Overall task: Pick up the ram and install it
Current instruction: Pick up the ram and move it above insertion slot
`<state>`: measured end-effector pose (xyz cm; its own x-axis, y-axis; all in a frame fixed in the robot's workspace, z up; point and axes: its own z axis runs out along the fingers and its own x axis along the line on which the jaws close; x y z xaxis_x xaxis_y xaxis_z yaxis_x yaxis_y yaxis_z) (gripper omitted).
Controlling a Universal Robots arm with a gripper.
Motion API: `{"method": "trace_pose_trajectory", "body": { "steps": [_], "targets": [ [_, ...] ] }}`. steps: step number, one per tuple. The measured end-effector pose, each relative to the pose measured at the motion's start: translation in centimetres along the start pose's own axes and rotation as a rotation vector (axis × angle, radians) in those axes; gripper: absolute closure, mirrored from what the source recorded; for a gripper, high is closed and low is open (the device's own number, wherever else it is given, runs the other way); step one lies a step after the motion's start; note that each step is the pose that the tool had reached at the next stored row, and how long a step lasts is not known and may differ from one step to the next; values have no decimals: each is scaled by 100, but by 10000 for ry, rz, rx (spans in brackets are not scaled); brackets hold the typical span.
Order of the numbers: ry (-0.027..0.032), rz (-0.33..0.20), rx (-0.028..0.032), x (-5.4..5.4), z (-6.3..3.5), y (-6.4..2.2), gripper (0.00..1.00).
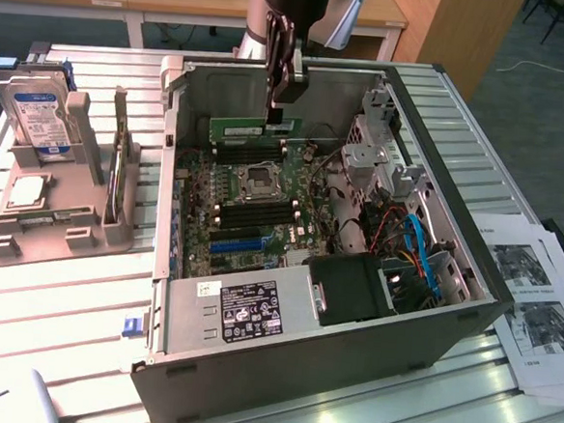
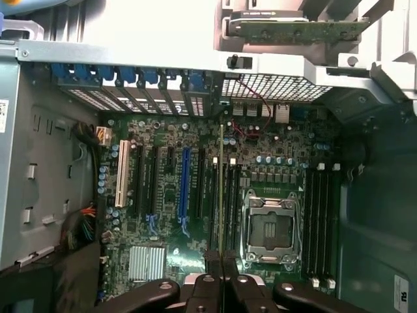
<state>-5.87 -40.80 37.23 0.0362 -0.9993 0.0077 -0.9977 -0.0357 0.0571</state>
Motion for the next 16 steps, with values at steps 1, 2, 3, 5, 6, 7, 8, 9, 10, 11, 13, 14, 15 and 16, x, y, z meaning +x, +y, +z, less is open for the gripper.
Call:
{"method": "trace_pose_trajectory", "body": {
  "steps": [1,2,3,5,6,7,8,9,10,11,13,14,15,16],
  "targets": [
    [-1,0,1,0,8,-1,89],
    [1,-1,1,0,9,-1,89],
    [1,0,1,0,9,-1,89],
    [1,0,1,0,10,-1,89],
    [0,0,1,0,10,-1,89],
    [-1,0,2,0,13,-1,89],
    [-4,-1,4,0,24,-1,89],
    [-2,0,4,0,34,-2,89],
    [-1,-1,4,0,45,-3,89],
    [-1,-1,6,0,57,-3,89],
    [1,0,9,-1,82,-5,89],
    [0,0,11,-1,97,-6,89],
    [0,0,12,-1,111,-7,89],
    [0,0,15,-1,126,-7,89]
  ]
}}
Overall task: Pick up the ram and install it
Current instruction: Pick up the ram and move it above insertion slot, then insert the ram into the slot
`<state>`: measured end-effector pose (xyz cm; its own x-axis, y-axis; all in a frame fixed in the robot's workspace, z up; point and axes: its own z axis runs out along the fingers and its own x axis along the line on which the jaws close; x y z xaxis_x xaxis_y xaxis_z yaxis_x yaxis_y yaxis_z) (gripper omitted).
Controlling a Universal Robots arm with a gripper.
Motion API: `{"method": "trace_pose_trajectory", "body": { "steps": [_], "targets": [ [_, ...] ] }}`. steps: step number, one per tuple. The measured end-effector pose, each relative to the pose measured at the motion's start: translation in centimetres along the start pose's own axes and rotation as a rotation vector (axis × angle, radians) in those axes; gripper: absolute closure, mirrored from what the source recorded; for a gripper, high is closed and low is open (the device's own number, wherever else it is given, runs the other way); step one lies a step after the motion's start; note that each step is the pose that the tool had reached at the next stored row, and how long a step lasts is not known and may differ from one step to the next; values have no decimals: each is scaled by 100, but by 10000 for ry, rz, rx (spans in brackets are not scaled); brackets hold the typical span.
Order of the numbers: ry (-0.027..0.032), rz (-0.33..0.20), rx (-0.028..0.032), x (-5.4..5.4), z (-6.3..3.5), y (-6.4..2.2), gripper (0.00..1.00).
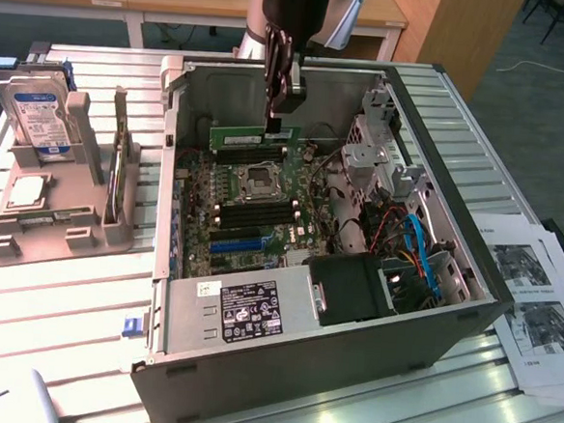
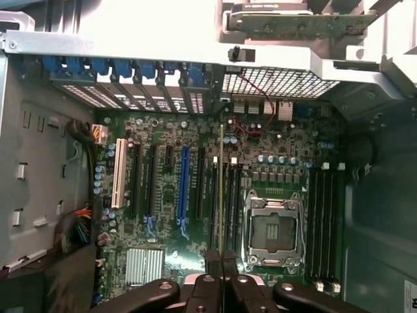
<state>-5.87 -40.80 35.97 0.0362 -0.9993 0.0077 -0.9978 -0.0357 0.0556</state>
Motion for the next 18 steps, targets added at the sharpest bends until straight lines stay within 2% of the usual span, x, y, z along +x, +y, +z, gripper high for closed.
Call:
{"method": "trace_pose_trajectory", "body": {
  "steps": [3,18],
  "targets": [
    [1,0,6,0,28,-2,89],
    [-13,-1,16,0,43,-3,89]
  ]
}}
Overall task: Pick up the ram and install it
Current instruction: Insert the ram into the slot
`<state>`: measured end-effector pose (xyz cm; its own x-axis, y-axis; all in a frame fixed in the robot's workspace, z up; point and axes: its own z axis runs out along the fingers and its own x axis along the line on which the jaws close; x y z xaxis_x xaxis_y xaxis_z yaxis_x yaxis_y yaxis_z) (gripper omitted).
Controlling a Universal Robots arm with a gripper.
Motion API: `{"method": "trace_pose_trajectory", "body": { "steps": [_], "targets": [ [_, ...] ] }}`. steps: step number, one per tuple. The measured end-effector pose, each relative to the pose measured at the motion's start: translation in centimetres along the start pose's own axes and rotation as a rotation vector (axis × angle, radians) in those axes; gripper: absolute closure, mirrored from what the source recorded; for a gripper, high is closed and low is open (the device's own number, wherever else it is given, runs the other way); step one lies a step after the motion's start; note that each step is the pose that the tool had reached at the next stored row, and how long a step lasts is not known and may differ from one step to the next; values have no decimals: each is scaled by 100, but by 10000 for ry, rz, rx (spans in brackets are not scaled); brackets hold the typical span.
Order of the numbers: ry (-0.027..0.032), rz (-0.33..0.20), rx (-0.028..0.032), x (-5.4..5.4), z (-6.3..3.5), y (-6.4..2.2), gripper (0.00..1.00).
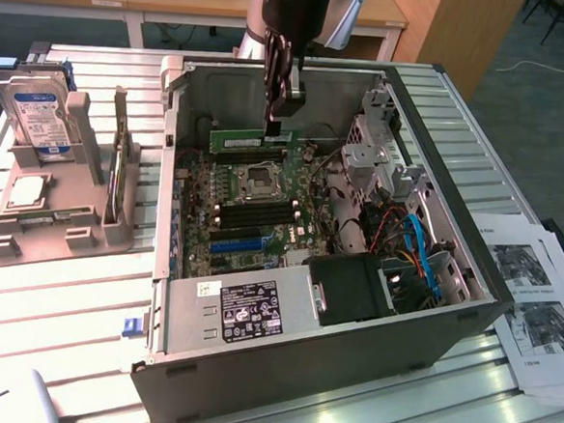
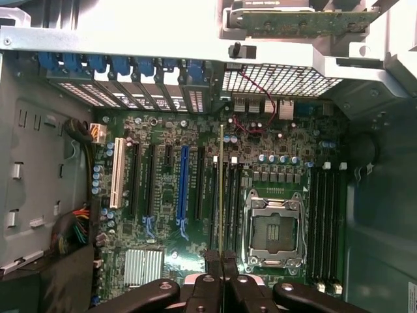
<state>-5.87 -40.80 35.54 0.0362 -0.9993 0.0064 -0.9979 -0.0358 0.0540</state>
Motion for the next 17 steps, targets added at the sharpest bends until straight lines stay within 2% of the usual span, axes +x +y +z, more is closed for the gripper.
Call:
{"method": "trace_pose_trajectory", "body": {
  "steps": [3,17],
  "targets": [
    [-14,0,27,0,38,-2,89],
    [-10,1,182,-2,271,-14,89]
  ]
}}
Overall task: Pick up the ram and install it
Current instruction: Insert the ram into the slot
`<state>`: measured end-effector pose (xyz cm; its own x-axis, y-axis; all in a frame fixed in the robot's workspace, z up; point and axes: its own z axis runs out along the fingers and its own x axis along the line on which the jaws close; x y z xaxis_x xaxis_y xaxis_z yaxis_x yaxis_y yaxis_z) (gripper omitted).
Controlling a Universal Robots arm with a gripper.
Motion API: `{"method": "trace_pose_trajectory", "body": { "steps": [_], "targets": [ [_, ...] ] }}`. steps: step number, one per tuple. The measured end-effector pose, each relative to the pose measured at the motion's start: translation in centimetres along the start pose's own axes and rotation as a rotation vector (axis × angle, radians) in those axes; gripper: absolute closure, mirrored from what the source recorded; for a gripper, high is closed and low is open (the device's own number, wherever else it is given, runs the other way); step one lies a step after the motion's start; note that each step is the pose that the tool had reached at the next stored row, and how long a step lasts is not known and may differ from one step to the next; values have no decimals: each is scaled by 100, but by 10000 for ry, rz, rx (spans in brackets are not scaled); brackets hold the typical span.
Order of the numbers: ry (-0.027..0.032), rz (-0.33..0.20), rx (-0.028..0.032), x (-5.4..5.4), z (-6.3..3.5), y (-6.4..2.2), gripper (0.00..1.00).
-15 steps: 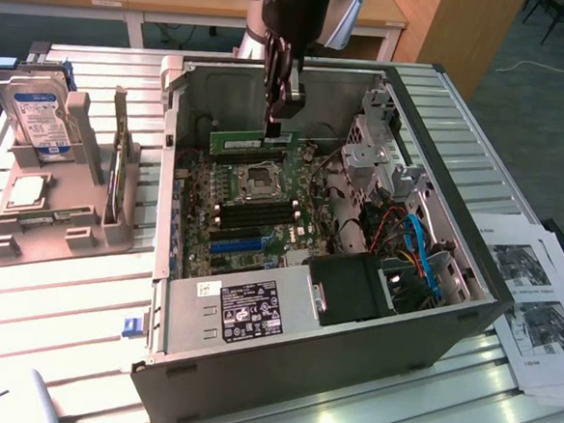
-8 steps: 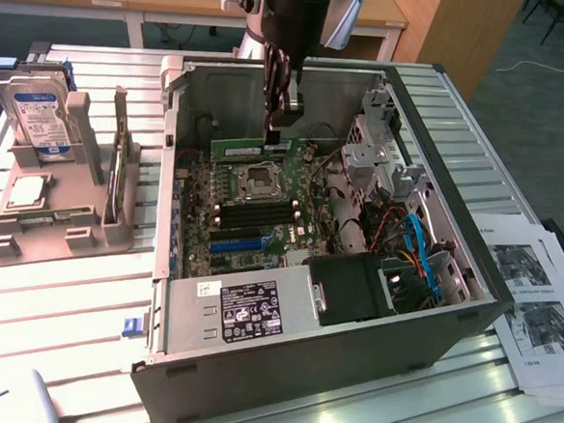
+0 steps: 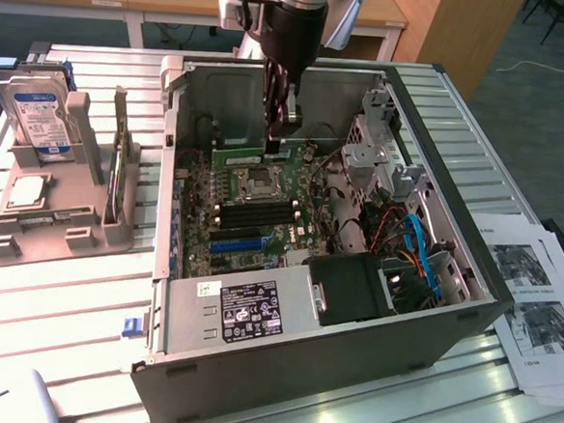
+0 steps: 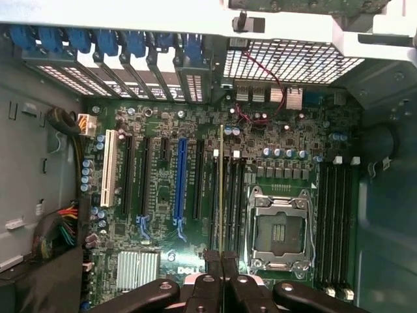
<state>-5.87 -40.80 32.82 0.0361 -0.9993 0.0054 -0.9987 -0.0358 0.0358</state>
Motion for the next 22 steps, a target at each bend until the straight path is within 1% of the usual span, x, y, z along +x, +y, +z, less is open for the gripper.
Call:
{"method": "trace_pose_trajectory", "body": {
  "steps": [14,20,22],
  "targets": [
    [5,1,160,-1,247,-9,89],
    [7,2,164,-1,253,-10,89],
    [3,74,163,-1,257,-17,89]
  ]
}}
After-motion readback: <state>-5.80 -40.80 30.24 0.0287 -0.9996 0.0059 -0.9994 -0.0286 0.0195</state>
